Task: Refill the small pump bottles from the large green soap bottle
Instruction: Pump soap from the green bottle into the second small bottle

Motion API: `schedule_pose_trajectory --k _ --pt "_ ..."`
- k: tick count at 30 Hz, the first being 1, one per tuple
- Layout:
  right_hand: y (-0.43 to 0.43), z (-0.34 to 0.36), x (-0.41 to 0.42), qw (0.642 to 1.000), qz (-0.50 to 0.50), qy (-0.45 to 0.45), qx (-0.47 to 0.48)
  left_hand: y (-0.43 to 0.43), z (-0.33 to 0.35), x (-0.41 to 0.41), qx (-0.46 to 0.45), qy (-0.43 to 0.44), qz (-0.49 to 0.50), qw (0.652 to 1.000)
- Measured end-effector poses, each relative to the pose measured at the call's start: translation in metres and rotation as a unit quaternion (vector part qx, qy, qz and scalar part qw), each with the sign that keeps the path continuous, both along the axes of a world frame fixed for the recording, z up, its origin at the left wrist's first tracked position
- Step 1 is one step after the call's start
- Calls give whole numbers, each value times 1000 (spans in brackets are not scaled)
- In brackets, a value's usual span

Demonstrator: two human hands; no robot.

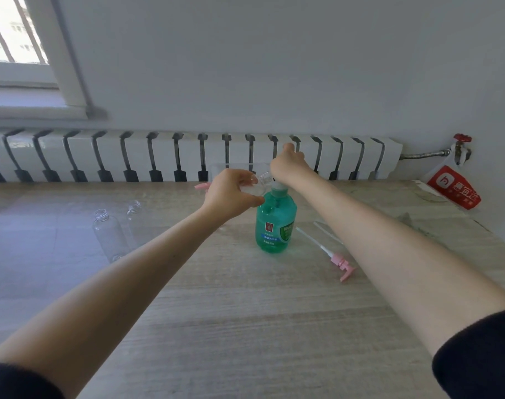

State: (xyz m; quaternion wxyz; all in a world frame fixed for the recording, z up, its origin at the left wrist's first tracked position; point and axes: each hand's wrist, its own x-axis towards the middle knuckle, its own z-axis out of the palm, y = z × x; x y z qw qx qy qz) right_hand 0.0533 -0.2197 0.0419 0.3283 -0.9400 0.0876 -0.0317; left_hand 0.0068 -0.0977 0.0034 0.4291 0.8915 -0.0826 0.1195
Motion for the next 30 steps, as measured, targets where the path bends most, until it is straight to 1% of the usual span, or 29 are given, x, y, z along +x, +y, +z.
schedule_pose_trajectory --k 7,11,22,30 --pt "-3 10 -6 1000 -2 -9 25 -1 2 -3 -26 7 1 1000" --pt "-5 19 -8 999 12 -26 20 -2 6 -4 -30 8 -7 999" --pt "1 16 -5 1000 -10 16 16 -1 4 -2 -32 12 -10 999" --pt "1 6 -3 1000 -8 12 25 0 -1 -2 -29 12 -5 999"
